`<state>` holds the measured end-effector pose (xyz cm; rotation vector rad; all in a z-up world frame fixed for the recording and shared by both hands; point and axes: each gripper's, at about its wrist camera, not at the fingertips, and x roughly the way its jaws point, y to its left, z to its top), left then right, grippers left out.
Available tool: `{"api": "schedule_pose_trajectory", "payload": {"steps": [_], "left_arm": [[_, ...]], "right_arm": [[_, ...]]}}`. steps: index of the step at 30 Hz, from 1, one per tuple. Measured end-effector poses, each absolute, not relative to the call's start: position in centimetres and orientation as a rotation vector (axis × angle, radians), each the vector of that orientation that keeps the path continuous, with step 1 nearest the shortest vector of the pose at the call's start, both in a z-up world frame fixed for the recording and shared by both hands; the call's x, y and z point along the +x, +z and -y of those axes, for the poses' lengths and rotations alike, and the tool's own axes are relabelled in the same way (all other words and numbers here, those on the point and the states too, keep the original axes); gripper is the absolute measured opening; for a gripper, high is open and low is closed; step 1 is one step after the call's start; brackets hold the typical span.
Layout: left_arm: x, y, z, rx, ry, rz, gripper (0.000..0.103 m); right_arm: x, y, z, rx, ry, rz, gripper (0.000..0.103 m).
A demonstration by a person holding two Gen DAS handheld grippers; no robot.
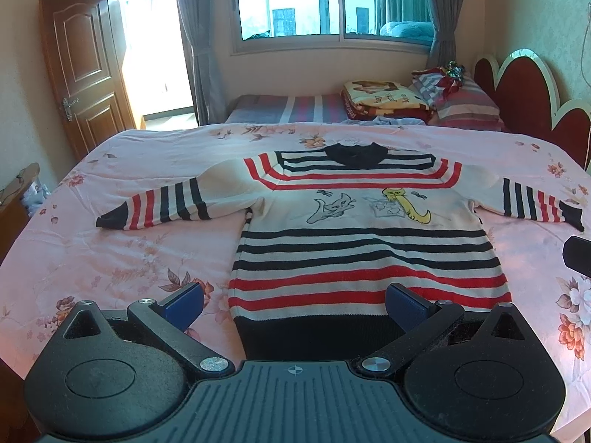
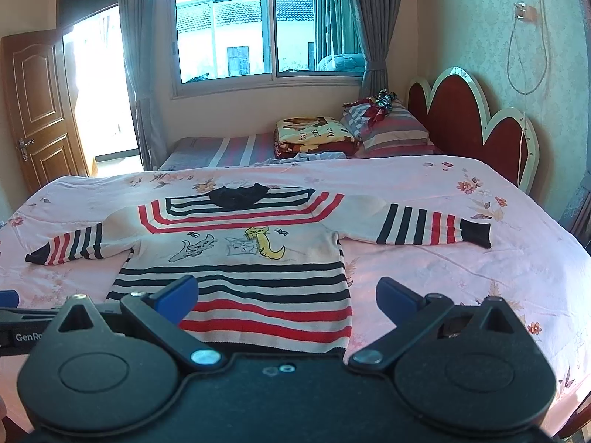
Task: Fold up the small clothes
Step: 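Move the right gripper to the black sleeve cuff and grasp it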
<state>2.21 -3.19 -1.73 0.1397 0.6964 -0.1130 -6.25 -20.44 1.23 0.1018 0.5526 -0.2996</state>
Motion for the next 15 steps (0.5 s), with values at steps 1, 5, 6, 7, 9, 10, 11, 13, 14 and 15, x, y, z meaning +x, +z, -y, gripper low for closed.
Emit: {"api": "schedule_pose_trajectory", "payload": {"steps": [1,5,6,7,9,10,11,13,14,15], "left_arm": [[2.5,-1.8,3.4,0.146,-0.117,-0.697,0.103],[4.4,-2.1,4.3,0.165,-0.119,-0.693,0.103],[5.0,-2.2,4.5,0.165,-0.118,-0.694,0.103],[5.6,-2.3,4.8,0.161,-0.121,-0.695,0.103],[6.9,-2.6,5.4,0.151,-0.137,-0.688,0.103],[7.6,-2.7,5.9,0.154,-0.140,-0.682,0.103],[8.5,-2.9,6.5,0.161,-0.137,-0.678,0.103],[10.1,-3.3,7.5,0.170,-0.133,-0.677,0.103],[11.0,-3.5,8.1,0.174,-0.137,-0.682,0.103],[11.8,-3.7,8.5,0.176,-0.141,-0.689,0.103]], "right_arm": [[-5.9,1.1,20.7,0.099,-0.306,-0.552,0.102],[-4.5,0.4,22.0,0.099,-0.338,-0.549,0.102],[-4.2,0.3,22.5,0.096,-0.347,-0.548,0.102],[-3.7,0.1,23.0,0.095,-0.357,-0.548,0.102],[-2.6,-0.3,24.4,0.105,-0.370,-0.547,0.102],[-2.1,-0.5,25.2,0.112,-0.376,-0.544,0.102],[-1.2,-0.8,26.1,0.121,-0.391,-0.540,0.102],[0.4,-1.4,27.8,0.132,-0.417,-0.545,0.102],[1.3,-1.7,28.6,0.135,-0.428,-0.553,0.102],[2.0,-1.9,29.4,0.136,-0.437,-0.564,0.102]]}}
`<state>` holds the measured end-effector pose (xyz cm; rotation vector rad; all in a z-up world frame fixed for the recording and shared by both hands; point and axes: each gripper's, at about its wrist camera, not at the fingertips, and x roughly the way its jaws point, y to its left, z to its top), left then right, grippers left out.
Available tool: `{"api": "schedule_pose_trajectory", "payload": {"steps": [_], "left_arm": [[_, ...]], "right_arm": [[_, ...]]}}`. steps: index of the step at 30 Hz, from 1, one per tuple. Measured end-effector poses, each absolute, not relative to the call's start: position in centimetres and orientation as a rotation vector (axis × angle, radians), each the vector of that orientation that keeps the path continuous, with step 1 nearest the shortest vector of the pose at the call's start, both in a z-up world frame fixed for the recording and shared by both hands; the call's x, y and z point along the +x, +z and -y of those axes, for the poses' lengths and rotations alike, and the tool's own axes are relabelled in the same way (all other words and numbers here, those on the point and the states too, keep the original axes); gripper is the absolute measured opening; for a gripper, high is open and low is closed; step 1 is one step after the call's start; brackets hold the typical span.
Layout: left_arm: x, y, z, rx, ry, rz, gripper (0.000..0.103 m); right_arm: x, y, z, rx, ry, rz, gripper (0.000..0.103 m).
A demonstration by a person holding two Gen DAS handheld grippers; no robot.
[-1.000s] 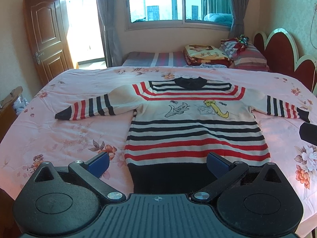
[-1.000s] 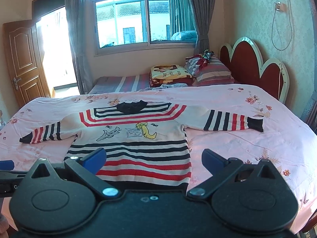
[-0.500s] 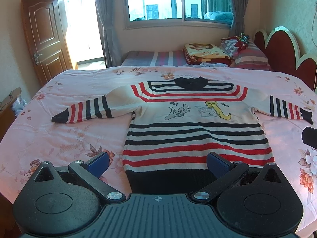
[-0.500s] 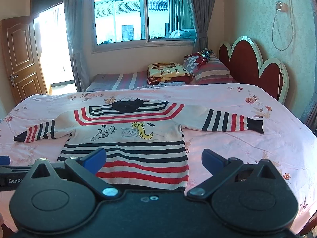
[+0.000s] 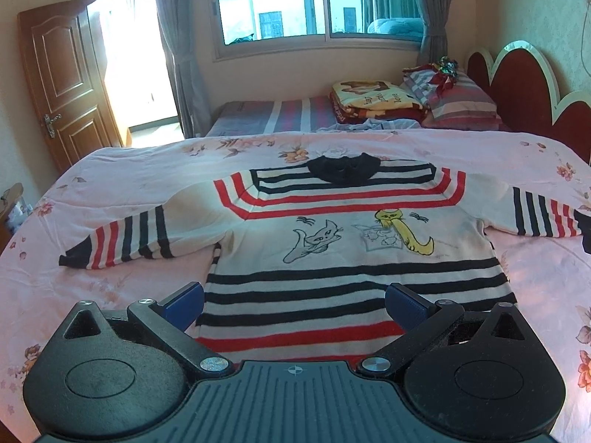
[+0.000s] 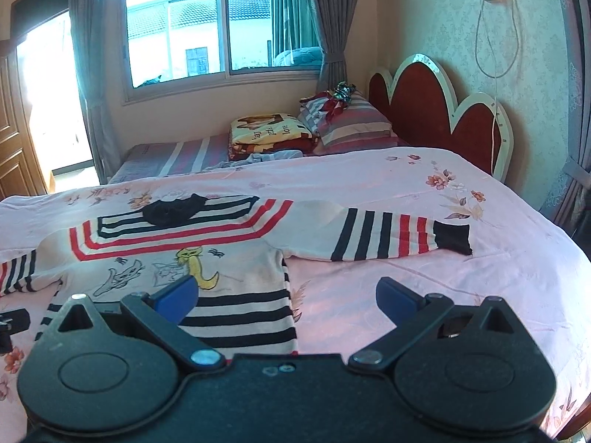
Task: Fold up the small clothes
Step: 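Move the right gripper to the black sleeve cuff and grasp it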
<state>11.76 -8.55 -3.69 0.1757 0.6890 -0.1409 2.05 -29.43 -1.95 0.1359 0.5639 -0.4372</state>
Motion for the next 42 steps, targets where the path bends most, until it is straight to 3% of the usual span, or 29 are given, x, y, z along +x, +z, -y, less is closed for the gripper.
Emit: {"api": "schedule_pose_trajectory", "payload": {"steps": [18,37,39,40,41,42], "left_arm": [[23.8,-7.6,17.9,0.195,-0.101,-0.787,0.103],[29.3,-12.3,23.7,0.250,-0.170,-0.836,0.103],[29.8,-12.5,24.0,0.255,-0.167,-0.849,0.103],[30.1,-12.6,24.0,0.256,-0.162,-0.853,0.103],[30.4,-12.7,24.1,0.257,-0.161,-0.856,0.103],[30.6,-12.8,24.2,0.261,-0.161,-0.857,0.103]], "right_arm": [[11.3,-7.2,43.5,0.201,-0.566,-0.690,0.102],[14.8,-13.5,55.3,0.396,-0.695,-0.755,0.099],[15.0,-14.3,56.5,0.429,-0.726,-0.776,0.089],[14.9,-14.6,56.9,0.444,-0.733,-0.784,0.071],[14.8,-15.0,57.3,0.458,-0.743,-0.799,0.061],[14.8,-15.5,57.8,0.472,-0.756,-0.810,0.061]]}}
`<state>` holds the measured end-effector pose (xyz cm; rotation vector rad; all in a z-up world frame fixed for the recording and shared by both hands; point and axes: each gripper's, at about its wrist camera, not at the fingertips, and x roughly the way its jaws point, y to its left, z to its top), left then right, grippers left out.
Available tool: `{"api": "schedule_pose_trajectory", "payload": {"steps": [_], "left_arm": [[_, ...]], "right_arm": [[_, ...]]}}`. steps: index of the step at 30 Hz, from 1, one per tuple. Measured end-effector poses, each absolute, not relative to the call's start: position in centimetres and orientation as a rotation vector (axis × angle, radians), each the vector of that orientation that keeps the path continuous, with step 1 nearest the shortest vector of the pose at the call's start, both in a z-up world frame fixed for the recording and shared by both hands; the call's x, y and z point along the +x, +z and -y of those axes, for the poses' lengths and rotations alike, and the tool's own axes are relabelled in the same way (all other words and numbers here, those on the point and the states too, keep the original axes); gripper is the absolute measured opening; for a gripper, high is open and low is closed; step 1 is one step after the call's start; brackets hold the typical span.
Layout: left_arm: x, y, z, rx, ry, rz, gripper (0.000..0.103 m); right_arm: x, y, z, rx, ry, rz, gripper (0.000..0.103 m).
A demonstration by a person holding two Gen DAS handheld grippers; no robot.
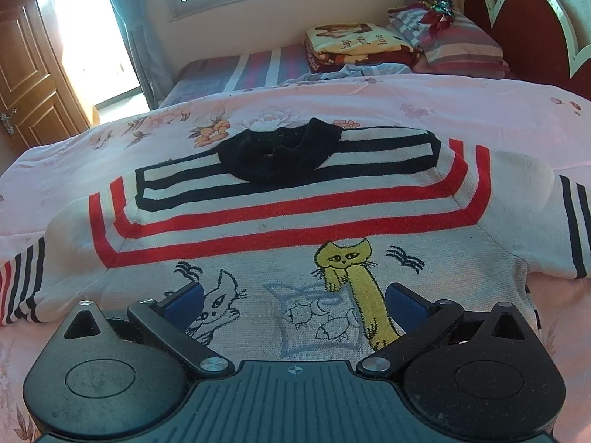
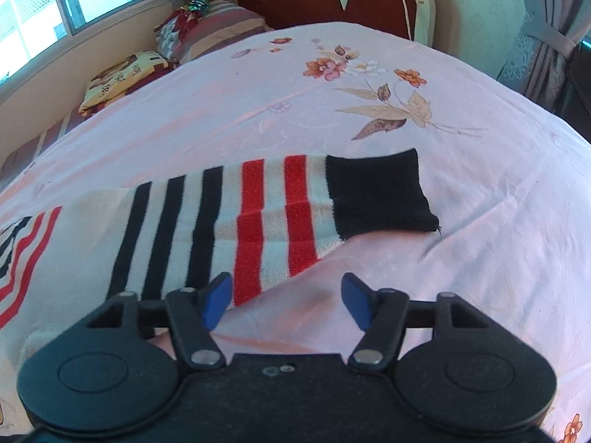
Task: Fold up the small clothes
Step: 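Move the right gripper to the black sleeve cuff and grasp it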
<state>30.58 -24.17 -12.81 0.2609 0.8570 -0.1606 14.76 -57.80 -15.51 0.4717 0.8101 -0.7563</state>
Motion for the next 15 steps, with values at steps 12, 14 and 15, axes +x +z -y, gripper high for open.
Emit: {"api": "schedule_pose_trajectory", "payload": {"steps": [12,14,15], "left_arm": [[32.8,-13.7,24.0,0.268,-0.160,-0.848,0.103],[33.0,-13.8,23.8,0.271,-0.158,-0.848,0.103],[33.2,-13.9,23.7,0.273,-0.156,-0.847,0.103]], "right_arm": [[17.7,-16.7,59.0,0.467,-0.778,-0.750,0.058],[18.0,-16.6,58.9,0.456,-0.779,-0.738,0.043],[18.1,-16.5,58.9,0.459,-0.774,-0.733,0.041]]}}
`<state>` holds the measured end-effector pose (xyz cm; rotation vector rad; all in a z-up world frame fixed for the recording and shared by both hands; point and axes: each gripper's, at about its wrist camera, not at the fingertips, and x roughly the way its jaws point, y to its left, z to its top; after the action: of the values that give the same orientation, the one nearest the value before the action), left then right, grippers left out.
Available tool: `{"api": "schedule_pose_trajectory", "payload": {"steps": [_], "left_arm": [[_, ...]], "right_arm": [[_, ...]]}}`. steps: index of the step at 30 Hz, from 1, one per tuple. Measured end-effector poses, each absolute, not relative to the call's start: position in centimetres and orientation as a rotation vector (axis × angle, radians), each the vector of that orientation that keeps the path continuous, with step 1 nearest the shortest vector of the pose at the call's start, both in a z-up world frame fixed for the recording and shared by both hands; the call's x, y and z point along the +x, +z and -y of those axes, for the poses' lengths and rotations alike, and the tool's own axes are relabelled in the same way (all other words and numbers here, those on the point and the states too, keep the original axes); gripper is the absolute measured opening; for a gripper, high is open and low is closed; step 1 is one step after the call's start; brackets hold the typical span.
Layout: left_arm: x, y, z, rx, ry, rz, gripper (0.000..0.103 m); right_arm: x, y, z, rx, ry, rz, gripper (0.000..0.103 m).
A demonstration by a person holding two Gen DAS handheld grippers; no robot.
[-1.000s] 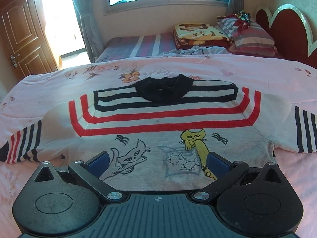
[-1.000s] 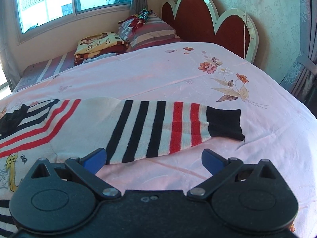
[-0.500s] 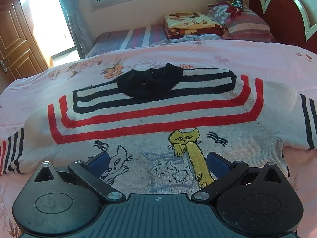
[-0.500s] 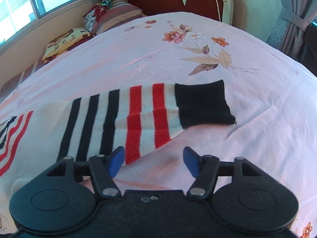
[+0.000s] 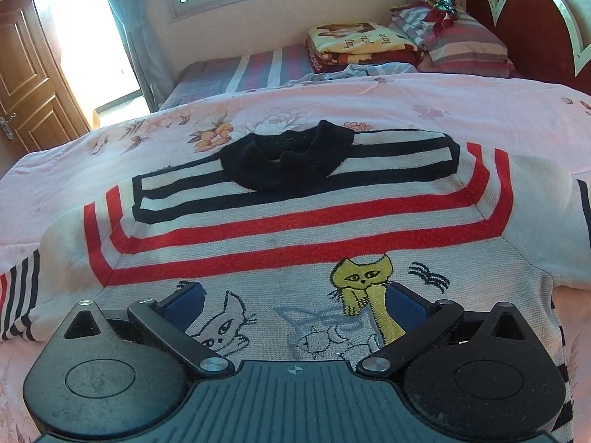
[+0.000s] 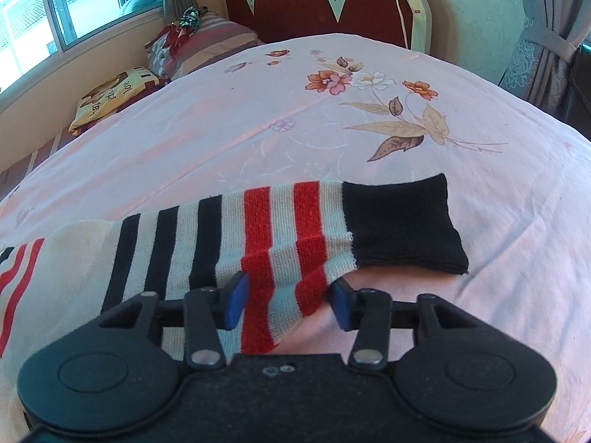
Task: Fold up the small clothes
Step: 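Move the right gripper to the black sleeve cuff and grasp it, then carry the sleeve across the sweater body with the right gripper and release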
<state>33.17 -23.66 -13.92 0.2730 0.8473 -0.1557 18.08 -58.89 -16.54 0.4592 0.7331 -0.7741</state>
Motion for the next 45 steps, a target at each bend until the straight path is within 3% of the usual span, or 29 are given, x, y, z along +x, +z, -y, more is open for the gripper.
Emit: {"api": "schedule_pose_trajectory", "payload": {"steps": [8,19,27,28,29,31,36,38,40,45], "left_arm": [[33.3,-13.8,22.3,0.295,-0.143,-0.820,0.103],[34.5,-13.0,16.5,0.255,-0.154,-0.814,0.103],[37.2,-13.7,10.4,0.188,-0.136,-0.843,0.103],[37.5,-13.9,10.0,0.180,-0.140,-0.847,0.103],[37.7,-14.0,9.7,0.174,-0.140,-0.852,0.103],[38.1,-14.3,9.1,0.164,-0.134,-0.857,0.103],[38.6,-15.2,9.4,0.142,-0.205,-0.906,0.103],[38.5,-15.2,9.9,0.096,-0.279,-0.927,0.103],[38.7,-15.4,10.5,0.042,-0.338,-0.959,0.103],[39.5,-17.5,12.8,-0.029,-0.420,-1.015,0.103]], "right_arm": [[18.0,-14.9,57.9,0.503,-0.701,-0.643,0.022],[26.2,-9.7,43.9,0.371,-0.306,-0.573,0.019],[32.3,-14.0,30.8,0.347,-0.022,-0.752,0.019],[32.9,-14.9,29.6,0.344,-0.005,-0.782,0.021],[33.5,-15.9,28.4,0.331,0.010,-0.823,0.035],[34.2,-16.9,27.2,0.293,0.001,-0.889,0.055],[32.1,-15.1,27.6,0.281,-0.038,-0.816,0.065],[30.1,-14.1,28.6,0.288,-0.076,-0.763,0.076],[28.1,-13.3,29.6,0.258,-0.138,-0.728,0.080],[25.6,-13.5,32.5,0.165,-0.269,-0.727,0.081]]}}
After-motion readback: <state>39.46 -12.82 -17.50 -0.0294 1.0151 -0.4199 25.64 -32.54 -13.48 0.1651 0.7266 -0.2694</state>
